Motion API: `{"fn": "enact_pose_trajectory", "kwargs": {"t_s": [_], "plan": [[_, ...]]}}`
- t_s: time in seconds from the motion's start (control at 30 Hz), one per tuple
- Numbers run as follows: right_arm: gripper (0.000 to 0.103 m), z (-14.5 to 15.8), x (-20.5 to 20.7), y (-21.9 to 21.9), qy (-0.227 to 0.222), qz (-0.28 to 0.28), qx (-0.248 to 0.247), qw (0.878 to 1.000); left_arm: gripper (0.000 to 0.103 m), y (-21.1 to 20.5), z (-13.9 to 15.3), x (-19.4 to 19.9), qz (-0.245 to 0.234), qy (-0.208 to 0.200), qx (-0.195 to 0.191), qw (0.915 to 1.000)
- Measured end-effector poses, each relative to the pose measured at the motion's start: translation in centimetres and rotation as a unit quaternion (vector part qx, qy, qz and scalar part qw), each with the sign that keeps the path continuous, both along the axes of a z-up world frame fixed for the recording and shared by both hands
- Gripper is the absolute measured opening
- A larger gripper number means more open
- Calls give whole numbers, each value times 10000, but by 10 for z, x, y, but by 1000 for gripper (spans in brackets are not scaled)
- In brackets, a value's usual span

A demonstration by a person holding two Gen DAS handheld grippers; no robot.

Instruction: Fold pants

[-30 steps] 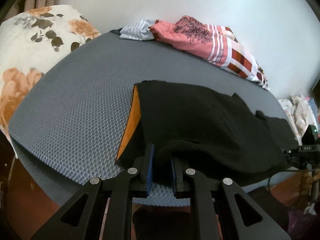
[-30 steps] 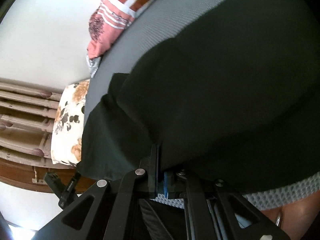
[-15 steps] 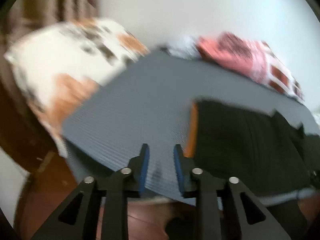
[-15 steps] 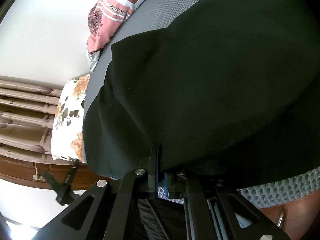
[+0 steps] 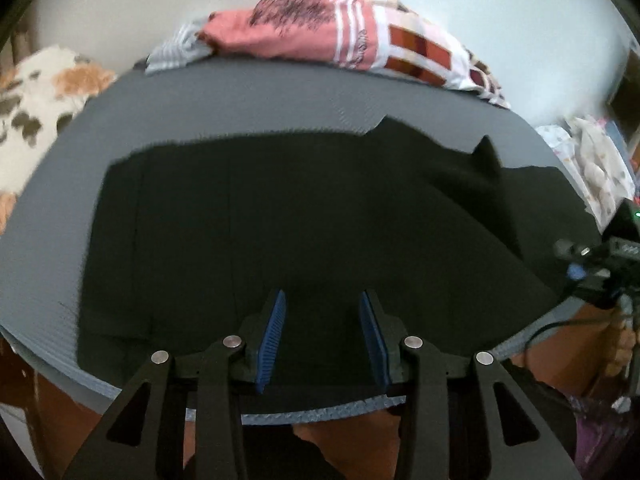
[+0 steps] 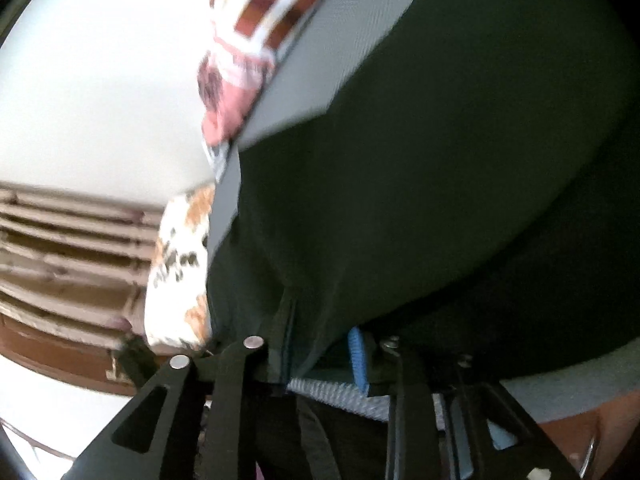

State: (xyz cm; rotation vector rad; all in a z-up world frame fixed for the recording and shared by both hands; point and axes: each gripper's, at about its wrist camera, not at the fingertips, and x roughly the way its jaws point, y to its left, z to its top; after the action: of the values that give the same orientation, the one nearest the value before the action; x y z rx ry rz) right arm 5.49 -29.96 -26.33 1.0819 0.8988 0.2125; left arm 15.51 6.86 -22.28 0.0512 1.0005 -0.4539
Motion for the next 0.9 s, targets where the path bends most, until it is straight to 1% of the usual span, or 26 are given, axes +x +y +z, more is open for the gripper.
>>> {"fn": "enact_pose_trajectory", "kwargs": {"t_s": [0.07, 0.13, 0.2, 0.3, 0.37, 0.5, 0.53, 0.57, 0.63, 0.7, 0.77, 0.83, 0.9], "plan": [[25, 2, -5, -27, -95, -320, 25, 9994, 40, 2, -1, 2, 70, -7, -112, 9999], [25, 2, -9, -57, -191, -697, 158, 9973, 40, 1, -2, 4, 86, 13, -62, 9999], [25, 2, -13, -96, -337, -1175, 318, 9920, 40, -2, -1, 1, 85, 2, -2, 10000], [26, -1, -14, -147, -378, -1739, 209, 9838, 40, -4, -2, 1, 81, 14, 92, 9999], [20, -6, -13, -186, -398, -2112, 275, 9762, 40, -5, -2, 2, 83, 28, 124, 9999], [21, -5, -8, -242, -480, -2588, 307, 9642, 40, -8, -3, 3, 94, 12, 193, 9998], [11, -4, -7, -252, -430, -2654, 222, 9629, 40, -8, -3, 4, 103, 10, 197, 9998], [6, -1, -9, -260, -331, -2731, 91, 9614, 40, -9, -3, 4, 111, 14, 201, 9997], [5, 11, -16, -265, -379, -2726, -100, 9613, 40, -9, -3, 5, 106, 29, 201, 9997], [4, 25, -30, -268, -535, -2640, -347, 9624, 40, -9, -2, 6, 92, 52, 198, 9997], [4, 37, -52, -268, -721, -2590, -386, 9624, 40, -8, -2, 7, 83, 87, 172, 9998], [4, 42, -70, -266, -734, -2569, -488, 9624, 40, -5, -2, 8, 70, 112, 118, 9998], [4, 36, -91, -263, -607, -2546, -528, 9637, 40, -5, -2, 8, 55, 128, 95, 9999]]}}
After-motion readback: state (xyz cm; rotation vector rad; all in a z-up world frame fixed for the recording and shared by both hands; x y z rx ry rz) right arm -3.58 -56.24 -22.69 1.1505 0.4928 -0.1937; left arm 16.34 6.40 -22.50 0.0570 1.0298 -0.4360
